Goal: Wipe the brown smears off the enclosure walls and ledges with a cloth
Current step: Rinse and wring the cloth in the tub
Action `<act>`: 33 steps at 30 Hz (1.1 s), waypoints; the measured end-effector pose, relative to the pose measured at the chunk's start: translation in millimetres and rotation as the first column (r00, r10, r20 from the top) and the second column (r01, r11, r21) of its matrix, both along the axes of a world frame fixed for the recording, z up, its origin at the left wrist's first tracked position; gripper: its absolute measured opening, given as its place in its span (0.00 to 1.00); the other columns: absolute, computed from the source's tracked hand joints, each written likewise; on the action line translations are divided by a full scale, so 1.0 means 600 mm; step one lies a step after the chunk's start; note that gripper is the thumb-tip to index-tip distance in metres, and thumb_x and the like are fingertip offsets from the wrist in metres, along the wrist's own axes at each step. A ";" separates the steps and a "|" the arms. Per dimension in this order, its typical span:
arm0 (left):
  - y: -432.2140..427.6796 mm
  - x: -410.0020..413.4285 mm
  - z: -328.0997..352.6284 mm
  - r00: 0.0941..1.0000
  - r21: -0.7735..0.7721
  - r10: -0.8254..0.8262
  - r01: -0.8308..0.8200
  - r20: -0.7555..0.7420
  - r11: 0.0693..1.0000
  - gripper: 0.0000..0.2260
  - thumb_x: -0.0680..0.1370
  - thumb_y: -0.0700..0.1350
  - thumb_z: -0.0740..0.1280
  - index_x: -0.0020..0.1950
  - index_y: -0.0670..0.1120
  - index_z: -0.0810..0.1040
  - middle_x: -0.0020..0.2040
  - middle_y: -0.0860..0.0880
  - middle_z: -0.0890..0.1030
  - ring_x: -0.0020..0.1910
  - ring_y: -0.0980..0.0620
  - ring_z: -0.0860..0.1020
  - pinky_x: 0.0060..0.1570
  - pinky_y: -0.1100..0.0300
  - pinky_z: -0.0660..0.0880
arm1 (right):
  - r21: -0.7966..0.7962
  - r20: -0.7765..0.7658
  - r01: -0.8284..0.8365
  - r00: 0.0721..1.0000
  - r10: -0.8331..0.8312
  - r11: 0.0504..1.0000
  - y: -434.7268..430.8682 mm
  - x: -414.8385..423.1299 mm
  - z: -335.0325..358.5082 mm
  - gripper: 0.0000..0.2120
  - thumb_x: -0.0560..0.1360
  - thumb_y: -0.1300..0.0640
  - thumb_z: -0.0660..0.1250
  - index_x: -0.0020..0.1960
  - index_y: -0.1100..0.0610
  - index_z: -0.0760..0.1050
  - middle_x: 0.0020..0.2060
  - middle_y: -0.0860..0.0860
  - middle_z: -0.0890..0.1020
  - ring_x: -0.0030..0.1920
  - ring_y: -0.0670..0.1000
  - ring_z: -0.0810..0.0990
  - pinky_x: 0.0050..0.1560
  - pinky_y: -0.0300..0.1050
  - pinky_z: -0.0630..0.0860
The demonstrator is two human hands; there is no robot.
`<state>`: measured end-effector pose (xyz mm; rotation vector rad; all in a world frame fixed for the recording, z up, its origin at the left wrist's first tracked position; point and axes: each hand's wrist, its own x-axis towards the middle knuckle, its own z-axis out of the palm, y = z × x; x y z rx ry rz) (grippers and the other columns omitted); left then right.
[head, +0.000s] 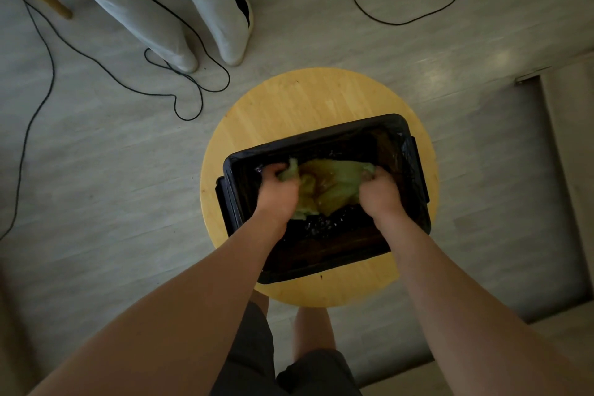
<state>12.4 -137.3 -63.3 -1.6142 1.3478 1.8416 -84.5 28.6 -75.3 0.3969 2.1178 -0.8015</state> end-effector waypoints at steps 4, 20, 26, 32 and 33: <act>-0.001 0.008 -0.016 0.962 -0.219 -0.245 0.267 0.123 0.938 0.25 0.79 0.37 0.63 0.72 0.53 0.60 0.66 0.43 0.67 0.50 0.43 0.77 0.35 0.59 0.72 | 0.129 -0.045 -0.118 0.991 0.124 0.985 -0.016 0.009 -0.001 0.31 0.82 0.63 0.57 0.82 0.51 0.52 0.68 0.61 0.73 0.64 0.65 0.76 0.60 0.56 0.77; 0.029 -0.026 -0.021 0.954 0.434 0.261 -0.301 0.151 0.849 0.17 0.87 0.48 0.59 0.41 0.45 0.77 0.32 0.48 0.77 0.29 0.52 0.79 0.31 0.62 0.75 | -0.260 -0.255 -0.384 0.912 0.321 0.886 -0.074 0.114 0.066 0.20 0.83 0.50 0.60 0.34 0.57 0.71 0.27 0.53 0.73 0.28 0.52 0.73 0.30 0.52 0.69; 0.045 -0.022 -0.005 0.972 0.312 0.236 -0.228 0.011 0.922 0.10 0.83 0.37 0.63 0.58 0.39 0.83 0.52 0.40 0.86 0.52 0.44 0.84 0.53 0.51 0.82 | 0.050 -0.421 -0.505 0.772 0.477 0.862 -0.062 0.079 -0.010 0.20 0.84 0.49 0.55 0.39 0.57 0.74 0.31 0.52 0.77 0.31 0.55 0.77 0.33 0.54 0.76; 0.033 -0.010 -0.016 0.985 0.111 0.116 -0.130 0.126 0.985 0.24 0.84 0.52 0.64 0.78 0.53 0.62 0.65 0.45 0.77 0.61 0.40 0.78 0.58 0.41 0.79 | 0.236 -0.250 -0.101 0.955 0.161 0.967 -0.039 0.046 -0.045 0.22 0.86 0.44 0.54 0.76 0.53 0.61 0.68 0.62 0.68 0.57 0.66 0.78 0.51 0.55 0.79; 0.032 -0.011 -0.016 0.978 0.103 0.119 -0.138 0.172 0.985 0.29 0.82 0.56 0.66 0.80 0.57 0.57 0.68 0.45 0.74 0.64 0.39 0.76 0.60 0.36 0.78 | 0.212 -0.174 -0.098 0.975 0.136 0.972 -0.047 0.052 -0.043 0.24 0.85 0.42 0.53 0.78 0.51 0.57 0.71 0.62 0.64 0.61 0.66 0.76 0.55 0.56 0.79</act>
